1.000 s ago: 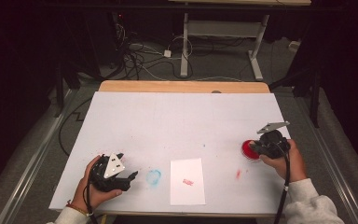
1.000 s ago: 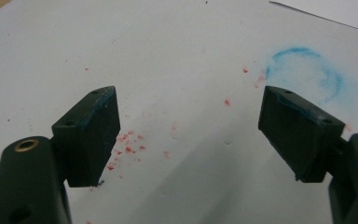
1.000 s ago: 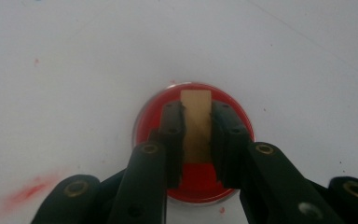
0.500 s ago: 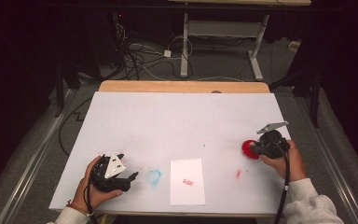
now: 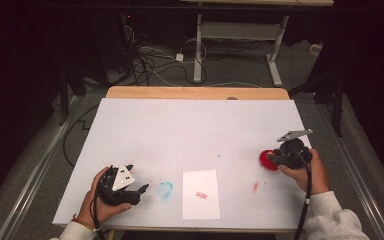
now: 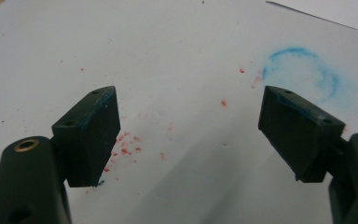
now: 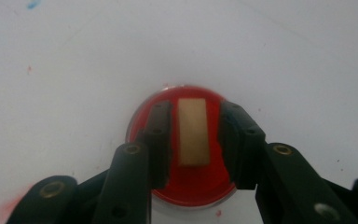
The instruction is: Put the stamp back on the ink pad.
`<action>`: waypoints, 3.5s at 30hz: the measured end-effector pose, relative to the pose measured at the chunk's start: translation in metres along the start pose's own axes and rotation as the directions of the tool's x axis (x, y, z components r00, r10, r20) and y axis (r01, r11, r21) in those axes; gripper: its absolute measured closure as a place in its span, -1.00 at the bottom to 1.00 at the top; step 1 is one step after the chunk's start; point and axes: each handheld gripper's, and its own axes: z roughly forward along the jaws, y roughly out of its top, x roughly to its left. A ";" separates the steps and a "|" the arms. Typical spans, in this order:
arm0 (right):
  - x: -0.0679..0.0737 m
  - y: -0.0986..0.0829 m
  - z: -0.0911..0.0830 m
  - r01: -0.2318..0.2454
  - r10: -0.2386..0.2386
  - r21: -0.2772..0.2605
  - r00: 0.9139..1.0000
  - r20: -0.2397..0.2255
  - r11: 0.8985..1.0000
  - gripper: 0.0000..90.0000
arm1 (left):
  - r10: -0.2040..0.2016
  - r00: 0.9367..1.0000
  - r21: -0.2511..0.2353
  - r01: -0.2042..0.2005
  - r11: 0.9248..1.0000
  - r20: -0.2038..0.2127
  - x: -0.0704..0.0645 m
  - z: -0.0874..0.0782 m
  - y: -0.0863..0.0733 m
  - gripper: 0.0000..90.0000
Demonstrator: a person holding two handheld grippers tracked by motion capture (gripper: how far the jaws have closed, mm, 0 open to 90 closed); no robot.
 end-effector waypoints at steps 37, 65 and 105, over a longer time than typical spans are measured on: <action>0.032 0.006 -0.042 -0.016 0.058 -0.457 0.995 0.079 0.889 -0.48 | 0.000 1.000 0.001 0.000 1.000 -0.004 0.001 -0.001 -0.001 -0.55; 0.055 -0.031 -0.056 0.077 -0.009 -0.529 0.992 0.129 0.845 -0.61 | 0.006 1.000 -0.002 -0.006 1.000 -0.002 -0.001 -0.001 0.001 -0.55; 0.076 -0.080 -0.039 0.183 -0.132 -0.464 0.981 0.142 0.867 -0.64 | 0.067 0.998 -0.059 -0.067 0.996 -0.005 -0.016 -0.005 0.013 -0.61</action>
